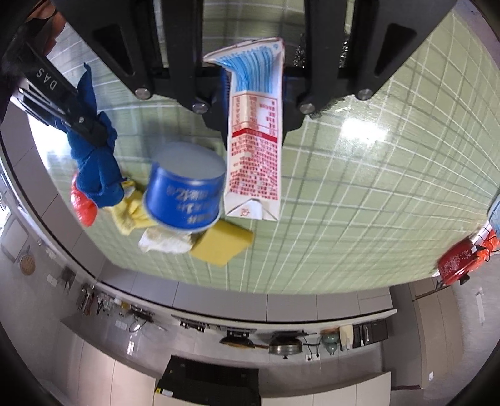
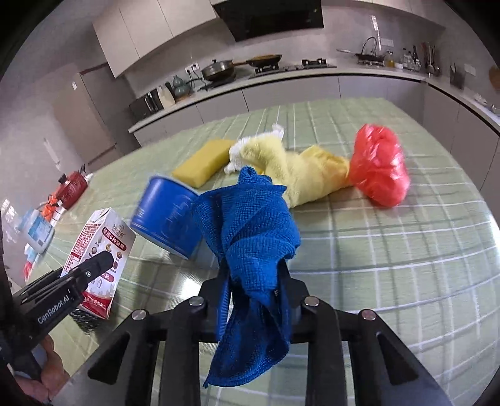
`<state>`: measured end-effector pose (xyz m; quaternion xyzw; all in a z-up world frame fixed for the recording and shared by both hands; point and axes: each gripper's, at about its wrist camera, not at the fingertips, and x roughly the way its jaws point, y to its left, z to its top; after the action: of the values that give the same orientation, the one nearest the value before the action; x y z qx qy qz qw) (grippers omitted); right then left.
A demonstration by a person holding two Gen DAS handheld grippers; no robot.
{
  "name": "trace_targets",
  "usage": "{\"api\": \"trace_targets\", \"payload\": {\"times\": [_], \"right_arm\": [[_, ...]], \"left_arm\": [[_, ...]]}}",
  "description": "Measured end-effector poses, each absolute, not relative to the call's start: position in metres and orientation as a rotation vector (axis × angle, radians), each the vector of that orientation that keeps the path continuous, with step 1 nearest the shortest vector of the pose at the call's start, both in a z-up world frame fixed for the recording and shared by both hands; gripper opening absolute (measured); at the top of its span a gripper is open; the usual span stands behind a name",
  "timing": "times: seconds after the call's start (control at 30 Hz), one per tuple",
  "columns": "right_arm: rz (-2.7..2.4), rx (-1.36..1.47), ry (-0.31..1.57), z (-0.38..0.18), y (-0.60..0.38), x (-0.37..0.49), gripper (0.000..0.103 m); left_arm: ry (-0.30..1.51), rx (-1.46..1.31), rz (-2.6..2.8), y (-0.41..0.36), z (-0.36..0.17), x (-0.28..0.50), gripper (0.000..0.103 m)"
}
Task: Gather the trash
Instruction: 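Carry the blue cloth and milk carton over the black bucket with both tools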
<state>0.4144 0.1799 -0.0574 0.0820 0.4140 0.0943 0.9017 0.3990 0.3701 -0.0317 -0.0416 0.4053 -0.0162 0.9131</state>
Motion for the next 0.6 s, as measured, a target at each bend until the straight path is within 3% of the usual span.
{"api": "trace_targets", "payload": {"times": [0.6], "right_arm": [[0.216,0.156,0.755,0.005,0.07,0.348,0.029]], "left_arm": [[0.766,-0.116,-0.049,0.259,-0.001,0.347,0.025]]}}
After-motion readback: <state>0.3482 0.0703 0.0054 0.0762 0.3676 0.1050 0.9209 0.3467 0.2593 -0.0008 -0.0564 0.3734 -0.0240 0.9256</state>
